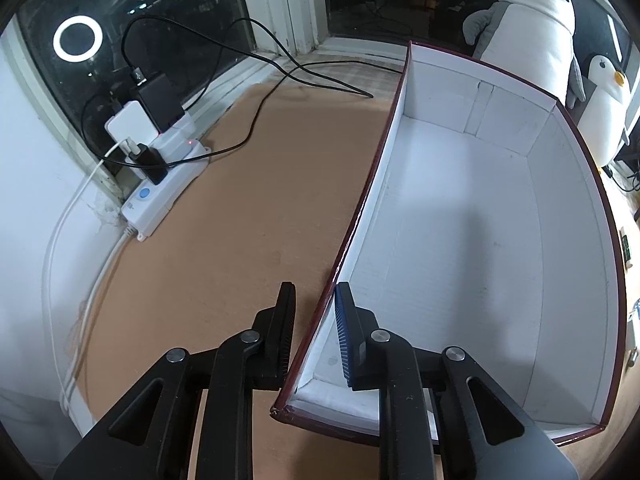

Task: Organize rigid objects
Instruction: 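Clamp the box wall with the left gripper while the right gripper reaches toward the white charger, then close the right gripper around the white charger, then carry the charger into the box and open the right gripper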

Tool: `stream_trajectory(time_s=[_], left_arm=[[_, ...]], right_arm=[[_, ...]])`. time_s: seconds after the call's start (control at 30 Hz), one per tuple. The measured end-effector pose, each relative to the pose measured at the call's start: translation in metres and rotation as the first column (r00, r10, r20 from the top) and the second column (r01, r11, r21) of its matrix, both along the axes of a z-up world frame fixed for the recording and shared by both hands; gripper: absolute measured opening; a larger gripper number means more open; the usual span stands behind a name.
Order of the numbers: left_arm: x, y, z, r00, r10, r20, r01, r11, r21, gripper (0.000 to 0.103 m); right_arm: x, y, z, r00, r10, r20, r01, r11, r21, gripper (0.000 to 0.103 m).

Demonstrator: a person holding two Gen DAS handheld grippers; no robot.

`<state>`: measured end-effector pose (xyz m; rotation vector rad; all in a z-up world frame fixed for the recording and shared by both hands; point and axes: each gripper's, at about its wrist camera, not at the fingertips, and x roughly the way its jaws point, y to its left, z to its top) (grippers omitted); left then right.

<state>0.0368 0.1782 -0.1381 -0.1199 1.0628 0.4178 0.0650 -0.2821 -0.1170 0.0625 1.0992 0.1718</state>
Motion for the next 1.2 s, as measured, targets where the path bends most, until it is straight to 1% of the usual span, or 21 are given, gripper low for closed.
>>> stream_trajectory(time_s=[0.1, 0.27, 0.5, 0.6, 0.63, 0.67, 0.7, 0.8, 1.0, 1.1, 1.2], left_arm=[[0.0, 0.0, 0.0, 1.0, -0.004, -0.009, 0.004, 1.0, 0.008, 0.018], [0.002, -0.002, -0.001, 1.0, -0.009, -0.029, 0.01, 1.0, 0.02, 0.018], [0.003, -0.001, -0.003, 0.999, -0.015, -0.052, 0.016, 1.0, 0.006, 0.018], [0.003, 0.0, -0.003, 0.999, -0.017, -0.05, 0.017, 1.0, 0.001, 0.018], [0.002, 0.0, -0.003, 0.999, -0.017, -0.048, 0.017, 1.0, -0.003, 0.018], [0.002, 0.001, -0.004, 0.999, -0.017, -0.046, 0.016, 1.0, -0.008, 0.018], [0.002, 0.002, -0.004, 0.999, -0.016, -0.045, 0.015, 1.0, -0.018, 0.018], [0.001, 0.006, -0.004, 0.999, -0.009, -0.04, 0.007, 0.999, -0.052, 0.017], [0.0, 0.004, -0.004, 0.999, -0.011, -0.031, 0.01, 0.999, -0.048, 0.016], [-0.001, 0.004, -0.002, 1.0, -0.014, -0.023, 0.012, 0.998, -0.055, 0.015], [-0.002, 0.005, -0.001, 1.0, -0.014, -0.014, 0.014, 0.998, -0.061, 0.015]], right_arm=[[0.009, 0.009, -0.006, 0.999, 0.046, -0.003, -0.046, 0.998, -0.036, 0.063], [0.026, 0.019, -0.02, 0.991, 0.126, -0.046, -0.129, 0.989, -0.075, 0.052], [0.039, 0.032, -0.044, 0.97, 0.221, -0.102, -0.231, 0.968, -0.099, 0.052], [0.041, 0.039, -0.051, 0.962, 0.249, -0.109, -0.263, 0.955, -0.136, 0.046], [0.042, 0.04, -0.052, 0.961, 0.252, -0.113, -0.267, 0.953, -0.144, 0.042], [0.044, 0.041, -0.054, 0.96, 0.254, -0.119, -0.27, 0.952, -0.147, 0.035], [0.044, 0.041, -0.055, 0.959, 0.255, -0.122, -0.271, 0.952, -0.143, 0.033], [0.045, 0.041, -0.056, 0.959, 0.257, -0.117, -0.272, 0.951, -0.145, 0.032], [0.043, 0.04, -0.055, 0.965, 0.239, -0.107, -0.253, 0.956, -0.147, 0.032], [0.038, 0.038, -0.048, 0.969, 0.229, -0.093, -0.24, 0.96, -0.145, 0.032], [0.033, 0.038, -0.035, 0.973, 0.221, -0.065, -0.228, 0.962, -0.148, 0.032]])
